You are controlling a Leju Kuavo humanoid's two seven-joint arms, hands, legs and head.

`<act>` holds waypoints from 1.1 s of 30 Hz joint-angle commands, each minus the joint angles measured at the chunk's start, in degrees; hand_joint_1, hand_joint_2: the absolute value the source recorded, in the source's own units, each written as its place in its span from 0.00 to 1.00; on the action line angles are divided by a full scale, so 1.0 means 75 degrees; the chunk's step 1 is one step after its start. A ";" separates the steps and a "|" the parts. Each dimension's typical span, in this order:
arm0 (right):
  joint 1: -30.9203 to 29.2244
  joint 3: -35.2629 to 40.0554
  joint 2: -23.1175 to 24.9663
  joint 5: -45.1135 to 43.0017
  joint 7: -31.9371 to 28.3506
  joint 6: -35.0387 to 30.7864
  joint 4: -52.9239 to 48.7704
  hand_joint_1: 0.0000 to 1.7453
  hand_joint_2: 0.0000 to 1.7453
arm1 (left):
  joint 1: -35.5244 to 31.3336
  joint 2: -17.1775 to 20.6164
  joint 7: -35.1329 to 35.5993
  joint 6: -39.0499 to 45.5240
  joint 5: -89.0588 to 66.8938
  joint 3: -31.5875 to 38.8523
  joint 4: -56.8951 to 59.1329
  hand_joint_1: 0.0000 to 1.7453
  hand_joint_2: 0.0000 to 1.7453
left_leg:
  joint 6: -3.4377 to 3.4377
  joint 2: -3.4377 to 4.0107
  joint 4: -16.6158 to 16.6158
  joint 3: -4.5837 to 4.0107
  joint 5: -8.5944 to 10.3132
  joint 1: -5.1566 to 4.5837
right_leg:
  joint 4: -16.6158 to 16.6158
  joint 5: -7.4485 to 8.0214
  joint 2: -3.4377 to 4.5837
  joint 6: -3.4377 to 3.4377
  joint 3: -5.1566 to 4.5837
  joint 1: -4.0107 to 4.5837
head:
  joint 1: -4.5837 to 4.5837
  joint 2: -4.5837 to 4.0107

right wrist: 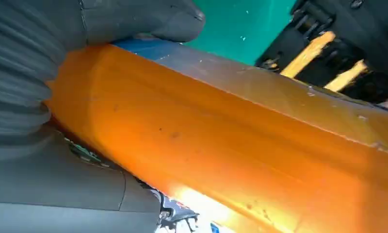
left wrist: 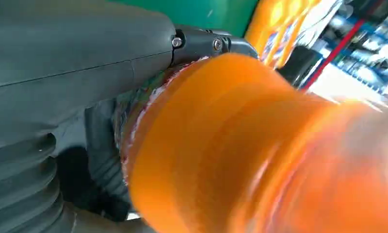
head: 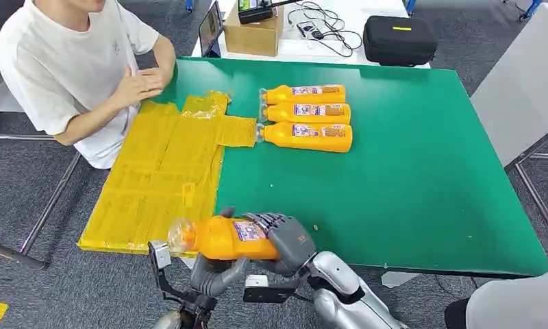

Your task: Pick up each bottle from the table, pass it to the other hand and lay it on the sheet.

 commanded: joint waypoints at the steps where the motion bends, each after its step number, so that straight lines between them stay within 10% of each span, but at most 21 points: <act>1: 0.0291 0.0377 0.0104 -0.0481 -0.0801 -0.0585 -0.0202 1.00 1.00 | -0.0646 -0.0159 0.0530 -0.1011 0.1078 -0.0246 0.0793 0.00 1.00 | -0.0005 -0.0015 -0.0006 0.0033 -0.0010 0.0002 | -0.0005 -0.0016 -0.0022 -0.0012 0.0038 0.0004 | -0.0003 0.0000; 16: 0.0754 -0.0205 0.0604 -0.1384 -0.0763 -0.0905 -0.0351 0.94 1.00 | -0.0257 -0.0122 -0.1054 0.1059 -0.1134 -0.0222 -0.0881 0.00 1.00 | -0.0006 -0.0002 0.0009 0.0026 -0.0019 0.0004 | 0.0007 -0.0021 -0.0010 -0.0014 0.0030 0.0007 | 0.0003 0.0000; 17: 0.0732 -0.0256 0.0633 -0.1535 -0.0643 -0.0769 -0.0329 0.77 1.00 | -0.0246 -0.0133 -0.1236 0.1254 -0.1326 -0.0247 -0.0947 0.12 1.00 | -0.0007 -0.0001 0.0009 0.0044 -0.0027 0.0008 | 0.0005 -0.0027 -0.0011 -0.0017 0.0051 0.0012 | 0.0003 0.0000; 18: 0.0674 -0.0250 0.0624 -0.1558 -0.0580 -0.0712 -0.0334 0.58 1.00 | -0.0230 -0.0159 -0.1310 0.1399 -0.1374 -0.0237 -0.1012 0.85 1.00 | -0.0005 0.0005 0.0003 0.0026 -0.0016 0.0003 | 0.0003 -0.0016 -0.0004 -0.0012 0.0028 0.0005 | -0.0003 0.0000; 22: 0.0580 -0.0240 0.0595 -0.1594 -0.0505 -0.0592 -0.0336 0.54 1.00 | -0.0267 -0.0139 -0.1268 0.1473 -0.1330 -0.0286 -0.1033 0.95 1.00 | -0.0005 0.0001 0.0000 0.0026 -0.0012 0.0001 | 0.0001 -0.0014 -0.0008 -0.0012 0.0029 0.0003 | 0.0000 0.0000; 23: 0.0580 -0.0240 0.0595 -0.1594 -0.0505 -0.0592 -0.0336 0.53 0.00 | -0.0267 -0.0139 -0.1268 0.1473 -0.1330 -0.0286 -0.1033 1.00 1.00 | -0.0004 -0.0001 -0.0003 0.0016 -0.0006 0.0001 | -0.0001 -0.0008 -0.0008 -0.0010 0.0018 0.0003 | 0.0000 0.0000; 25: 0.0549 -0.0230 0.0600 -0.1665 -0.0443 -0.0442 -0.0297 0.02 0.00 | -0.0267 -0.0145 -0.1286 0.1394 -0.1190 -0.0281 -0.1013 1.00 1.00 | -0.0006 -0.0006 -0.0004 0.0026 -0.0009 0.0003 | -0.0003 -0.0013 -0.0014 -0.0012 0.0030 0.0005 | -0.0003 0.0000; 33: 0.0477 -0.0157 0.0581 -0.1878 -0.0505 -0.0051 -0.0412 0.00 0.00 | -0.0308 -0.0067 -0.1027 0.0670 -0.0471 -0.0295 -0.0925 1.00 1.00 | -0.0005 0.0000 -0.0002 0.0037 -0.0015 0.0001 | 0.0000 -0.0018 -0.0009 -0.0013 0.0039 0.0003 | -0.0003 0.0000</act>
